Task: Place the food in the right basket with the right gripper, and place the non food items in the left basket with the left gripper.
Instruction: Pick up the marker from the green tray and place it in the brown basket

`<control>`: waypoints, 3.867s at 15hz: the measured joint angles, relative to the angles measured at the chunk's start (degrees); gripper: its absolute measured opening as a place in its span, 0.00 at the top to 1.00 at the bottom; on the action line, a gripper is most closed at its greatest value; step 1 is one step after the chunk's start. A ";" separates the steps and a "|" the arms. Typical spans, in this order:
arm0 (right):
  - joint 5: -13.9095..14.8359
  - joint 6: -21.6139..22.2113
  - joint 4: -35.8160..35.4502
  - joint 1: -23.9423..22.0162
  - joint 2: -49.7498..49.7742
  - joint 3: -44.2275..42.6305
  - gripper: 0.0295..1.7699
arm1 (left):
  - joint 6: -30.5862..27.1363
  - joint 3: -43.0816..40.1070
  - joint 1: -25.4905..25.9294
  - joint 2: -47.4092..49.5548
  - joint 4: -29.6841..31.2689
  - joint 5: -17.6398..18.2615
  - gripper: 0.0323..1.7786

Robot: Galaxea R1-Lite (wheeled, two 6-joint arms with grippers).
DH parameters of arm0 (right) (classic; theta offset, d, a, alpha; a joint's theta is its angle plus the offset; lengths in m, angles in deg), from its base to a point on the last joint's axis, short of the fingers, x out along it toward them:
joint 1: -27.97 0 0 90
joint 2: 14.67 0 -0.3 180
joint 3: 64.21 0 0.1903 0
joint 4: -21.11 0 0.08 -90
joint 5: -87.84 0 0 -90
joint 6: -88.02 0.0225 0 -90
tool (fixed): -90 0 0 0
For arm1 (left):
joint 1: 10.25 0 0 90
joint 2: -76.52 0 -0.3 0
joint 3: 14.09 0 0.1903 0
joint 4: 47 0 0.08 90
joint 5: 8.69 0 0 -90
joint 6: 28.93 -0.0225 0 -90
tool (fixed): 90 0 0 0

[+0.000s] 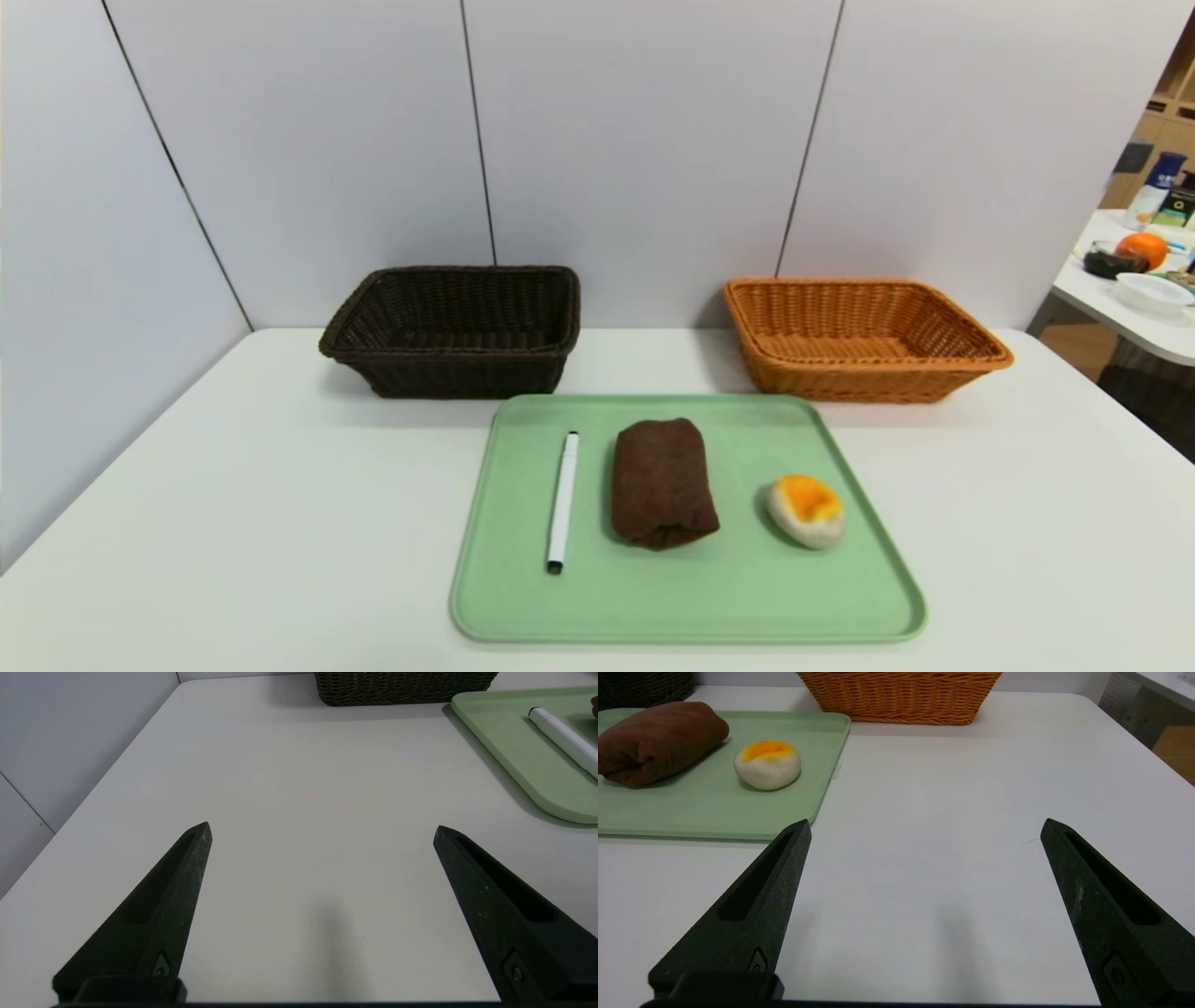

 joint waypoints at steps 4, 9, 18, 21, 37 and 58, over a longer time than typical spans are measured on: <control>0.02 0.33 0.11 0.00 0.00 -1.35 0.04 | 0.65 0.84 0.04 -0.02 0.46 -0.85 0.05; -2.82 0.09 10.63 0.00 -0.71 -12.04 0.04 | 1.05 9.56 0.04 -3.82 -2.36 -4.11 0.05; -2.32 0.04 16.15 0.77 -22.71 -29.28 0.04 | 1.71 26.78 -0.05 -24.27 -14.87 1.84 0.05; -2.65 -0.05 16.26 0.79 -33.23 -33.90 0.04 | 1.43 32.33 -0.05 -33.71 -16.40 2.26 0.05; -5.40 -5.12 18.85 2.45 -64.42 -42.92 0.04 | 1.16 51.30 -16.52 -71.11 -18.65 10.89 0.05; -8.59 -6.06 18.19 2.52 -72.16 -46.20 0.04 | 26.62 79.69 -45.78 -109.34 -18.99 -13.75 0.05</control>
